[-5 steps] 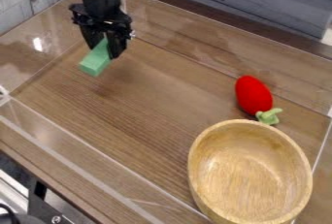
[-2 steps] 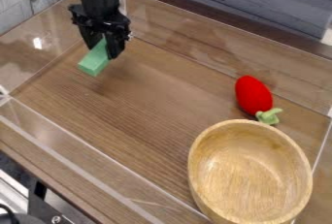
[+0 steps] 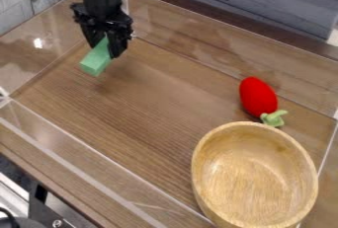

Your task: Put the green block in the brown bowl

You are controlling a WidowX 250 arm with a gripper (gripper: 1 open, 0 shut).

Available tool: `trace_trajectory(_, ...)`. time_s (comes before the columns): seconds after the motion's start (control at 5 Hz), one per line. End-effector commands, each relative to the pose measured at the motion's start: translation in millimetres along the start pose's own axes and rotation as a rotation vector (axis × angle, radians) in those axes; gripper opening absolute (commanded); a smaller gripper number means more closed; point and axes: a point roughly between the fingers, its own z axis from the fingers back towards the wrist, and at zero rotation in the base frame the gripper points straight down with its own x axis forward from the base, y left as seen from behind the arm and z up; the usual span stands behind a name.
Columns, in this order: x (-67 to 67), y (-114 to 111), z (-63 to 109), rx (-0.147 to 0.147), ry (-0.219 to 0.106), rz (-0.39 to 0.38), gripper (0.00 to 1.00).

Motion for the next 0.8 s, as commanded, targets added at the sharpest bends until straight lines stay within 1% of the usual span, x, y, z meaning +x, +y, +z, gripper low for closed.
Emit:
trace_trajectory(0.0, 10.4, 8.1, 14.6, 0.024, -0.059, 0.005, 0.0)
trace_trajectory(0.4, 5.9, -9.3, 38.8, 0.02, -0.07, 0.046, 0.0)
trace_trajectory(0.6, 2.8, -23.8, 52.4, 0.015, -0.079, 0.062, 0.0)
